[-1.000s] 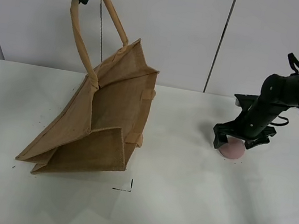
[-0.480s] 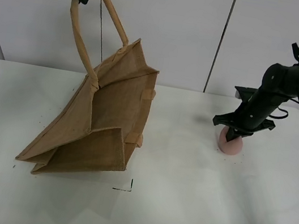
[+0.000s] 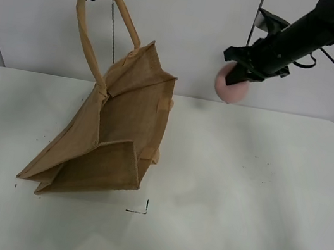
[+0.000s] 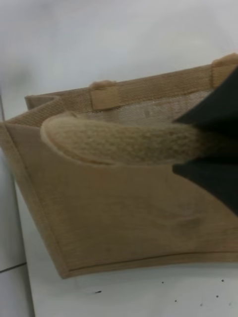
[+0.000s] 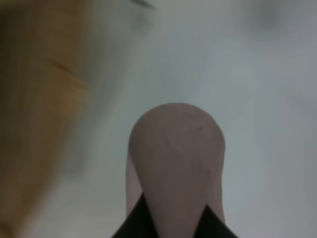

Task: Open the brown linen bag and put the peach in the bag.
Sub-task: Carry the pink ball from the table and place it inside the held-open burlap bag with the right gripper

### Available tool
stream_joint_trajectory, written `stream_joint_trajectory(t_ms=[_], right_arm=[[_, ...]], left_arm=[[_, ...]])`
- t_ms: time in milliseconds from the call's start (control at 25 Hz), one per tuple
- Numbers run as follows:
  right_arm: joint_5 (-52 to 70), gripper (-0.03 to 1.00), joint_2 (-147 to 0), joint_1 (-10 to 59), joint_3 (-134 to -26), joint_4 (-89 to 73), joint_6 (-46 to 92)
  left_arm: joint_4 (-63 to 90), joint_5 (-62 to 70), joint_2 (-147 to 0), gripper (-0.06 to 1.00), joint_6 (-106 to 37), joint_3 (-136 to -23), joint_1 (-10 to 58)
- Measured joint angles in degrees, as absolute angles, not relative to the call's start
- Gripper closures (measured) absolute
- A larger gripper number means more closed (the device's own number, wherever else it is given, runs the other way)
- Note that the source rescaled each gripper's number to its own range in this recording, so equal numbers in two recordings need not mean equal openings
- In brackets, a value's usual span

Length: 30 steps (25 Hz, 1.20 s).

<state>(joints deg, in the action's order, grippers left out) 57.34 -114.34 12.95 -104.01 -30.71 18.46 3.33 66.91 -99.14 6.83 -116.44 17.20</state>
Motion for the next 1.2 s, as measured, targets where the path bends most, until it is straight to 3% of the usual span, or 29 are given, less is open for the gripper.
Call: stream_joint_trajectory(t_ms=[440,920,1040,1200], right_arm=[[48.25,0.97,-119.56,29.88,-104.31,-37.96,27.4],[36.99,0.96,-130.27,34.96,-104.31,-42.65,40.44],[34.64,0.8,-130.35,35.94,-104.31,-43.44,42.46],[33.2,0.2,-130.35,36.65,-104.31,-43.31,43.08]], left_arm=[[3.33,66.91,-98.32,0.94,6.62,-116.44,17.2],[3.33,66.91,-98.15,0.94,6.62,-116.44,17.2],[3.33,66.91,-98.15,0.94,6.62,-116.44,17.2],[3.33,66.91,-98.15,0.94,6.62,-116.44,17.2]])
